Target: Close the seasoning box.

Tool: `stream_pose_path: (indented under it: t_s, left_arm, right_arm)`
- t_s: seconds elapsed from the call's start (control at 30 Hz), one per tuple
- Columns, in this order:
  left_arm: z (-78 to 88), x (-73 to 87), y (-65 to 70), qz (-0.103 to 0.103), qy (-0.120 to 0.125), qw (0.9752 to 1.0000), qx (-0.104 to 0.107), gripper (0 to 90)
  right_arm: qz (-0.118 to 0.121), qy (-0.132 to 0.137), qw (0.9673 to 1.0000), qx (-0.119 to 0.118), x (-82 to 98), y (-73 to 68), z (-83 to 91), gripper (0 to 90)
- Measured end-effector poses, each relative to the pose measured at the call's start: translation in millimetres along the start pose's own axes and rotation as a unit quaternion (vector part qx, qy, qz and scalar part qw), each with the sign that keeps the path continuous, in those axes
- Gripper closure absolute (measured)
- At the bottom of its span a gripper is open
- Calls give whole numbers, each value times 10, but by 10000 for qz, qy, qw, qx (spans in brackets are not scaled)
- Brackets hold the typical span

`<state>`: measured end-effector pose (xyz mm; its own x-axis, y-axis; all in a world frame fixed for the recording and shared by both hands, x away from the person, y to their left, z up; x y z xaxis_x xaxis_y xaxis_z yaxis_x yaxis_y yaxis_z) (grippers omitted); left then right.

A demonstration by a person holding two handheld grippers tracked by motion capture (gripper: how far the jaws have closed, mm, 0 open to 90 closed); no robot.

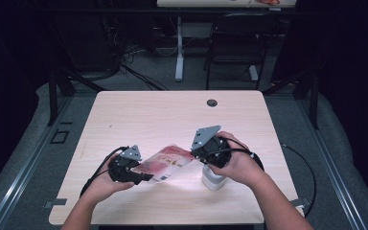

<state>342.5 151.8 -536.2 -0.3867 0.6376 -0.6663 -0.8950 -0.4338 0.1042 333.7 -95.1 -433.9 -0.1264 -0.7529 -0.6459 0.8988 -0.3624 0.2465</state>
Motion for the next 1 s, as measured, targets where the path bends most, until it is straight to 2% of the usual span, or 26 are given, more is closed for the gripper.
stream_pose_path:
  t_s: [0.27, 0.47, 0.7, 0.83, 1.0]
  left_arm:
    - [26, -2, -12, 2, 85, 10000, -41, 534]
    - [11, -7, 8, -63, 44, 10000, -52, 551]
    - [30, -10, 10, -96, 47, 9999, -102, 623]
    - [23, -8, 8, -124, 33, 9998, -119, 695]
    - [-2, -3, 4, -172, -3, 9997, -185, 713]
  right_arm:
    - [20, -4, 10000, -67, -8, -35, -20, 900]
    - [54, -30, 10000, -38, -14, -32, -30, 900]
    - [88, -9, 10000, -20, -40, -29, -19, 900]
    - [70, 44, 10000, 2, -59, -25, -7, 900]
    - [103, 73, 9999, 31, -90, -35, -10, 900]
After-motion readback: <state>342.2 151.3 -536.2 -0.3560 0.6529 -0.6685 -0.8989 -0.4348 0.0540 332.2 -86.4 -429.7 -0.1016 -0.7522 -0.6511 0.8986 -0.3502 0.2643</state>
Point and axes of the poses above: each handheld gripper's, and its own axes: z roughly backward along the jaws, x roughly out of its underside, y roughly to its right, the point moved 4 cm from there along -z, roughly forward along the jaws, and after that the axes turned 4 degrees about y, right-handed, at the moved point
